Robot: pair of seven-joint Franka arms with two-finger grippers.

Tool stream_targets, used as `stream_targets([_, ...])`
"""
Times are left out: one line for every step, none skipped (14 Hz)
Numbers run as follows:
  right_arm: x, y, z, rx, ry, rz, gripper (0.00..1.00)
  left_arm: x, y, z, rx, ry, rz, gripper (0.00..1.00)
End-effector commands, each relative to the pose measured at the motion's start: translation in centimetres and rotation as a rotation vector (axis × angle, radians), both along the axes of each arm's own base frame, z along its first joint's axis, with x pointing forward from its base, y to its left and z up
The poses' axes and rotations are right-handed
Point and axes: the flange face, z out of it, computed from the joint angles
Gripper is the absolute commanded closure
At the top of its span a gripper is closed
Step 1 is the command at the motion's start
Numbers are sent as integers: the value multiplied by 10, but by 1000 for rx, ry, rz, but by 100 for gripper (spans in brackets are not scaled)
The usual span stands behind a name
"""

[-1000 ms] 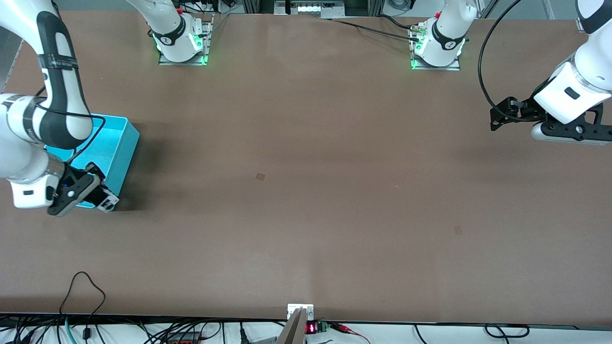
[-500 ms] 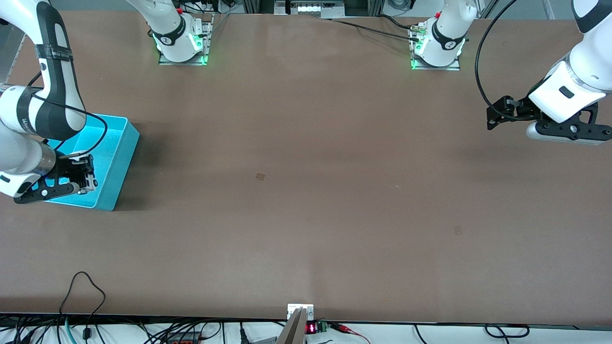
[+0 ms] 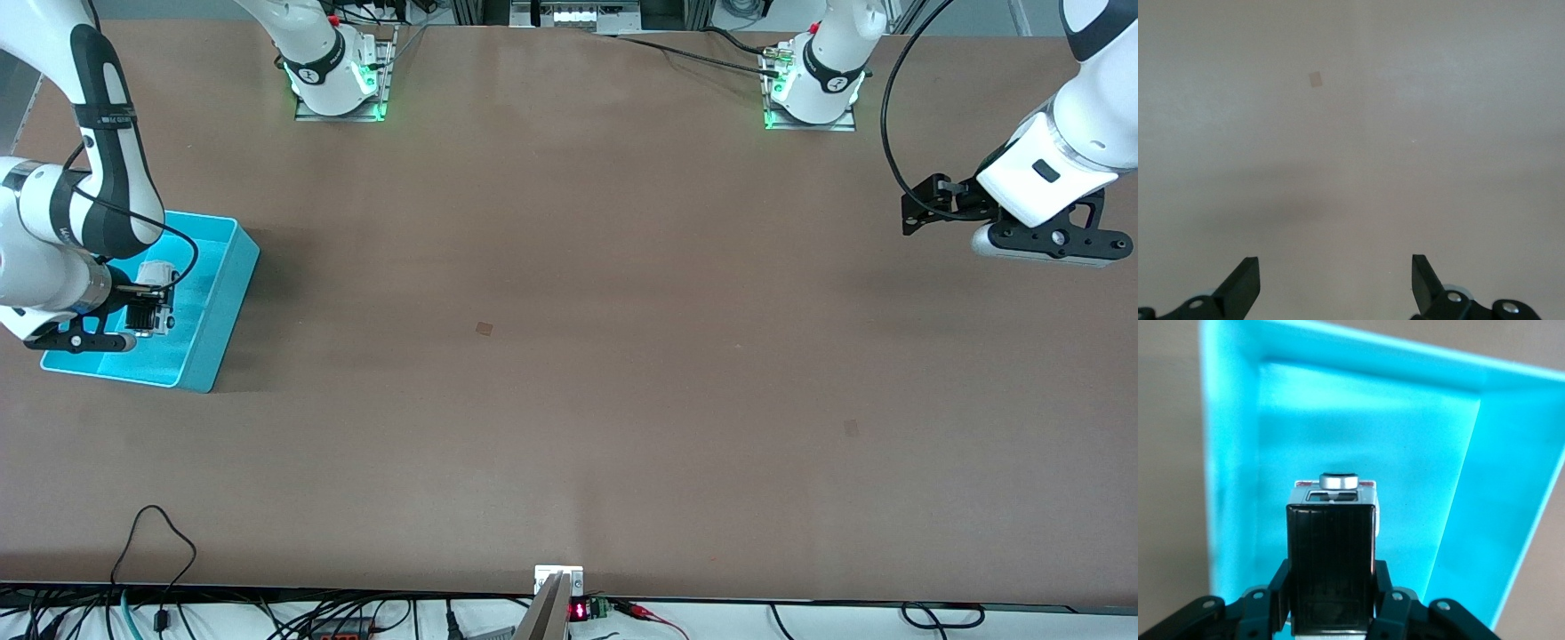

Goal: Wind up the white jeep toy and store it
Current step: 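Carry the jeep over the cyan bin with the right gripper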

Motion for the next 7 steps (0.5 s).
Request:
stream_targets([-30, -6, -24, 7, -52, -21, 100, -3, -2, 9, 21, -3, -9, 0])
stream_targets([-39, -9, -36, 12, -66, -24, 100, -3, -1, 9, 21, -3, -7, 0])
stream_targets([-50, -15, -47, 16, -80, -35, 100, -3, -1, 9, 21, -1, -5, 0])
stream_targets([-57, -16, -56, 21, -90, -36, 100, -3, -2, 9, 21, -3, -9, 0])
stream_targets([-60, -16, -60, 23, -90, -42, 100, -2, -2, 9, 21, -4, -7, 0])
stream_targets([-61, -18, -62, 24, -84, -49, 100, -2, -2, 9, 21, -4, -7, 0])
stream_targets([-62, -18, -64, 25, -80, -49, 90, -3, -3, 9, 21, -1, -9, 0])
